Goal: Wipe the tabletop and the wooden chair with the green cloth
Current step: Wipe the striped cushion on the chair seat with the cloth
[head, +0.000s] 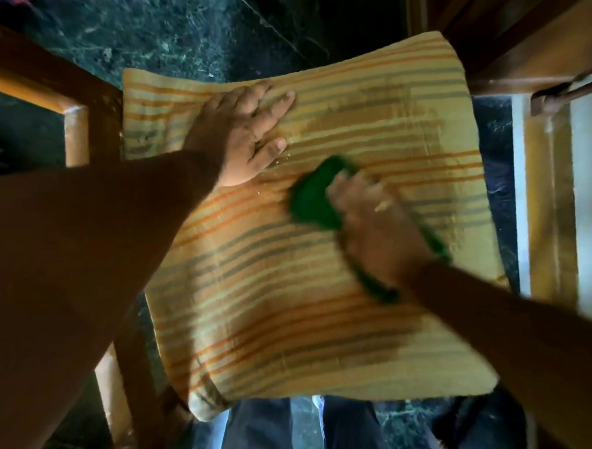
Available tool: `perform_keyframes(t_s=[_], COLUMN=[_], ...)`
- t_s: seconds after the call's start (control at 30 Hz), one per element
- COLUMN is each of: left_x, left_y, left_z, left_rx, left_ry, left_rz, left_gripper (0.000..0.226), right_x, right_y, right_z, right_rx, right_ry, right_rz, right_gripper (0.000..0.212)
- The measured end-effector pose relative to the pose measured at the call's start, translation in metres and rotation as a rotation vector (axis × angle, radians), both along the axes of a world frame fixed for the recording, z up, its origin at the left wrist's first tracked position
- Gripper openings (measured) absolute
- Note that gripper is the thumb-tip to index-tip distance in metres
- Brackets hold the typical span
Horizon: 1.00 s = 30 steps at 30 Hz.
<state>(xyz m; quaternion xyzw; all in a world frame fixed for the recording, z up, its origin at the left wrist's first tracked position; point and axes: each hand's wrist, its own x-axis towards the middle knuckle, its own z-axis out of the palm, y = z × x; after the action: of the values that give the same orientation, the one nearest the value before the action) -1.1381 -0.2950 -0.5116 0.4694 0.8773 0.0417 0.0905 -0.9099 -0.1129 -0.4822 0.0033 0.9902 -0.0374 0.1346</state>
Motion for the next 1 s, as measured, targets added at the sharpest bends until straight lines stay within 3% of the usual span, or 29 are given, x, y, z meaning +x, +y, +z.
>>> perform_keyframes(t_s=[0.07, 0.13, 0.23, 0.3, 0.4, 0.53, 0.6, 0.67, 0.73, 0.8, 0.9, 1.0], left_x=[-0.001, -0.001, -0.001, -0.001, -0.002, -0.001, 0.002, 0.003, 0.002, 0.003, 0.003, 0.019], left_y=[0.001, 0.001, 0.001, 0.002, 0.000, 0.000, 0.000, 0.002, 0.003, 0.003, 0.005, 0.002], left_z=[-0.001, -0.002, -0.002, -0.003, -0.005, -0.004, -0.002, 0.000, 0.001, 0.002, 0.004, 0.012], left_rx=[0.004, 0.006, 0.015, 0.023, 0.030, 0.024, 0.023, 0.028, 0.017, 0.003, -0.043, -0.114], left_ry=[0.007, 0.006, 0.002, -0.005, 0.014, 0.015, 0.002, -0.003, -0.003, -0.013, -0.013, 0.031], left_rz=[0.004, -0.004, -0.007, -0.010, -0.009, -0.016, 0.011, 0.022, 0.024, 0.026, 0.035, 0.148], left_gripper=[0.067, 0.066, 0.067, 0.067, 0.066, 0.065, 0.065, 0.066, 0.066, 0.066, 0.067, 0.071], right_x=[-0.017, -0.019, 0.002, 0.039, 0.111, 0.116, 0.101, 0.100, 0.107, 0.115, 0.115, 0.112], right_y=[0.065, 0.089, 0.037, -0.036, -0.145, -0.128, -0.072, 0.009, 0.082, 0.120, 0.117, 0.091], right_z=[0.006, 0.012, 0.008, 0.004, 0.001, 0.002, 0.008, 0.010, 0.014, 0.013, 0.009, 0.022], right_rx=[0.079, 0.041, 0.035, -0.001, -0.155, -0.364, -0.286, -0.166, -0.148, -0.177, -0.361, -0.410], right_ry=[0.030, 0.060, 0.111, 0.046, -0.058, -0.123, -0.052, 0.027, 0.055, 0.029, 0.071, 0.139], right_rz=[-0.255, -0.380, -0.521, -0.369, 0.215, 0.514, 0.342, -0.092, -0.516, -0.754, -0.776, -0.667], right_gripper=[0.066, 0.064, 0.062, 0.062, 0.066, 0.063, 0.056, 0.053, 0.063, 0.057, 0.050, 0.059])
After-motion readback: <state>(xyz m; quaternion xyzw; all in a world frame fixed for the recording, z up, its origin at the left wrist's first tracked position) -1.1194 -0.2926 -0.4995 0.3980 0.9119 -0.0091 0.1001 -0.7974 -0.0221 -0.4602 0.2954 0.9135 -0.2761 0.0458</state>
